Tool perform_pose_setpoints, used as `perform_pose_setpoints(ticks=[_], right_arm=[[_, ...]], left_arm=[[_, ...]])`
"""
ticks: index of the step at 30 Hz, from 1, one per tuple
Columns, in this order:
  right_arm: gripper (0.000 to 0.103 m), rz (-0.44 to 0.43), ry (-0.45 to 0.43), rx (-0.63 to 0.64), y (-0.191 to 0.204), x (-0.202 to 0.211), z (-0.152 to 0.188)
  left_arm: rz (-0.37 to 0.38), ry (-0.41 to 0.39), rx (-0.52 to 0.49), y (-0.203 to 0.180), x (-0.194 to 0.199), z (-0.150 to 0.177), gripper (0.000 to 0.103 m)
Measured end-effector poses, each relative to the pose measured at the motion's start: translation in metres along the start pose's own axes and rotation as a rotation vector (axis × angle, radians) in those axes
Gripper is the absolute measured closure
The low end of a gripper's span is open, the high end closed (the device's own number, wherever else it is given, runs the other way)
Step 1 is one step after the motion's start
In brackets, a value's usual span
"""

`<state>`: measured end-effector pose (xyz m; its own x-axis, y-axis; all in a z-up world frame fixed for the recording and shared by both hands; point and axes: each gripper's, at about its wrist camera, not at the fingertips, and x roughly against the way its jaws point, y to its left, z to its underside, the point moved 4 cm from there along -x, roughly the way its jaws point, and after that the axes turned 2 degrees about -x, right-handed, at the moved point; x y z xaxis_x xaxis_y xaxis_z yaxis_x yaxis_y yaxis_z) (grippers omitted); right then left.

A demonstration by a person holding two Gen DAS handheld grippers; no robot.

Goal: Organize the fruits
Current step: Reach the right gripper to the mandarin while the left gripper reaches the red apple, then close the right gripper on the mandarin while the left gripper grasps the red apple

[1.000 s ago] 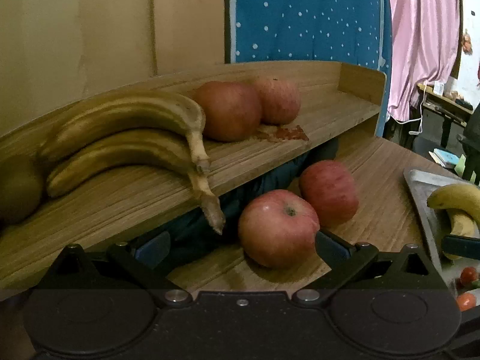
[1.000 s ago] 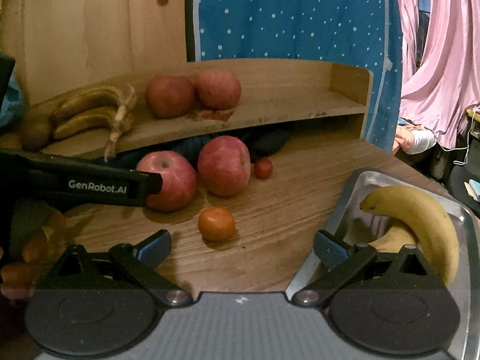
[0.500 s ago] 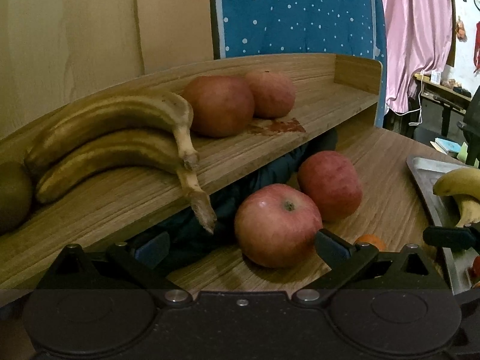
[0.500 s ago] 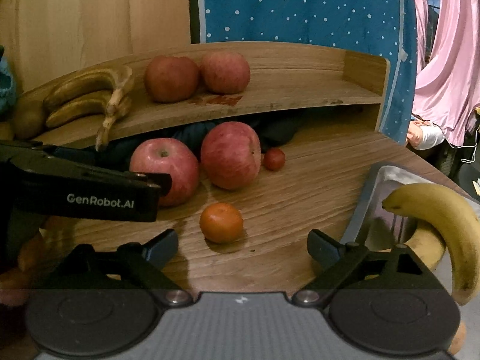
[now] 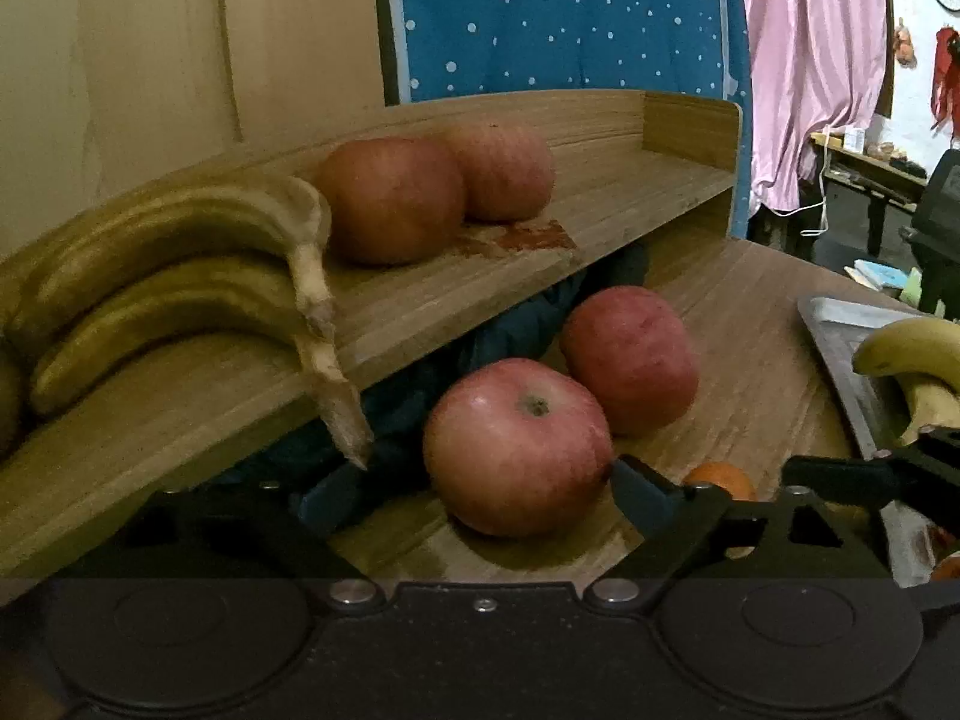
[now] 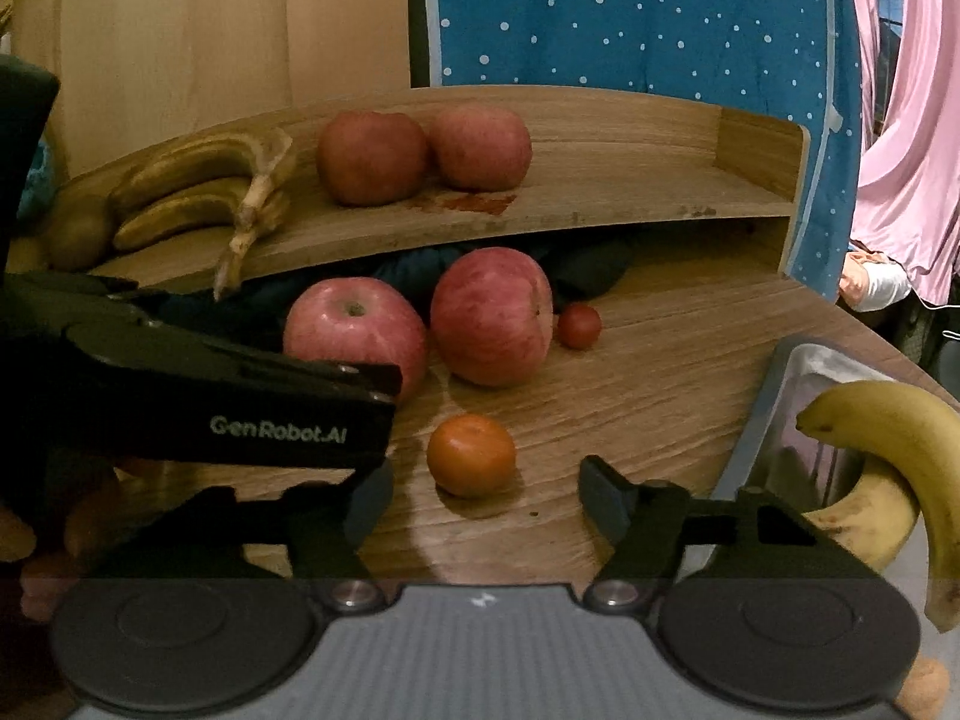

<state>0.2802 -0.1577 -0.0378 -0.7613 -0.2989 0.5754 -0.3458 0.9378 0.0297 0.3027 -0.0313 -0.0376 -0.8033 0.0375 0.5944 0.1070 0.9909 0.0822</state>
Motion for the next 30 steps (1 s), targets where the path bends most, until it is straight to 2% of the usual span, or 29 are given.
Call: perform_pose_setpoints(ticks=[3,5,7,10,13,24,30], right_arm=[[0.043,0.011,0.004,0.002,0.001,-0.002,0.0],[0.046,0.018,0.009,0.006,0.002,-0.004,-0.001],[0.052,0.019,0.012,0.012,0.003,-0.006,-0.001],[0.061,0.011,0.008,0.022,0.005,-0.006,-0.002],[0.066,0.004,0.006,0.026,0.006,-0.006,-0.001],[0.068,-0.008,0.003,0.024,0.006,0.005,0.004],[0.068,-0.018,-0.016,0.011,0.007,0.026,0.015]], left_arm=[[0.015,-0.006,0.003,-0.001,-0.001,0.0,0.018],[0.027,-0.01,0.004,-0.002,0.0,0.0,0.024],[0.046,-0.015,0.005,-0.003,0.0,0.001,0.031],[0.05,-0.02,0.002,-0.006,0.001,0.001,0.032],[0.051,-0.02,0.004,-0.006,0.001,0.001,0.033],[0.048,-0.002,0.018,-0.004,0.007,0.003,0.034],[0.069,0.006,0.037,-0.003,0.027,0.015,0.034]])
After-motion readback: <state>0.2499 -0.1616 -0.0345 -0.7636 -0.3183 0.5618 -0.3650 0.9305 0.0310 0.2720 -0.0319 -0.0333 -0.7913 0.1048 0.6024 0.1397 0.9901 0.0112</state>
